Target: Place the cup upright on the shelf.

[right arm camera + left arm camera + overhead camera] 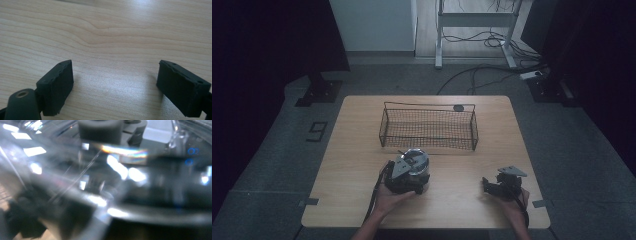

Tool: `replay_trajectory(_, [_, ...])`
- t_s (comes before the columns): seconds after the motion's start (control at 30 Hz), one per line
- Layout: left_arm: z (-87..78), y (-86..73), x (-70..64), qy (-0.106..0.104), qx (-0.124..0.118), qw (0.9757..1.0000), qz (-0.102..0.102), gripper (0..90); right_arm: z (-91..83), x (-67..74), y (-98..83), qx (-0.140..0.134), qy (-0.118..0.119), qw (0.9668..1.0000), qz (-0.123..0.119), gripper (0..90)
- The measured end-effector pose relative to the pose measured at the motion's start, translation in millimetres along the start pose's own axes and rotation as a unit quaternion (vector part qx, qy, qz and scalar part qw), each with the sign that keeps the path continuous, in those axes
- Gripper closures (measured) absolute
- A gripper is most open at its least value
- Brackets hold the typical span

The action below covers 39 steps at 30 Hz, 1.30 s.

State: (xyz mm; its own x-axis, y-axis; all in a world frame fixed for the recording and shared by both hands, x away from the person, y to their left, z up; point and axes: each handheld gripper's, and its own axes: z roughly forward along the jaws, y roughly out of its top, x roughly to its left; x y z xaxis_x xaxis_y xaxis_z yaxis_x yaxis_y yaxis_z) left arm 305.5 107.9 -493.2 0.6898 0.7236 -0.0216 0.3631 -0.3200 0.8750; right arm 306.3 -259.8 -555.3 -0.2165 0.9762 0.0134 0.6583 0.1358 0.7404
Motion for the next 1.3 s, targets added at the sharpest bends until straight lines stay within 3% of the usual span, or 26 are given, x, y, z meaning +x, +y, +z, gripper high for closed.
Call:
replay_trajectory(0.4, [-6.1, 2.3, 2.5, -0.004, -0.009, 0.9999, -0.010, 4.0, 0.0, 0.0, 0.1, 0.000, 0.000, 1.0000, 0.000, 13.4])
replay_trajectory(0.77, [-18.2, 12.6, 15.5, -0.001, -0.014, 0.9996, -0.025, 4.0, 0.0, 0.0, 0.1, 0.000, 0.000, 1.0000, 0.000, 13.5])
replay_trajectory(1.3, [-30.2, 32.6, 24.2, -0.002, -0.027, 0.9993, -0.025, 4.0, -0.4, 1.5, -0.2, -0.001, -0.002, 1.0000, 0.002, 14.3])
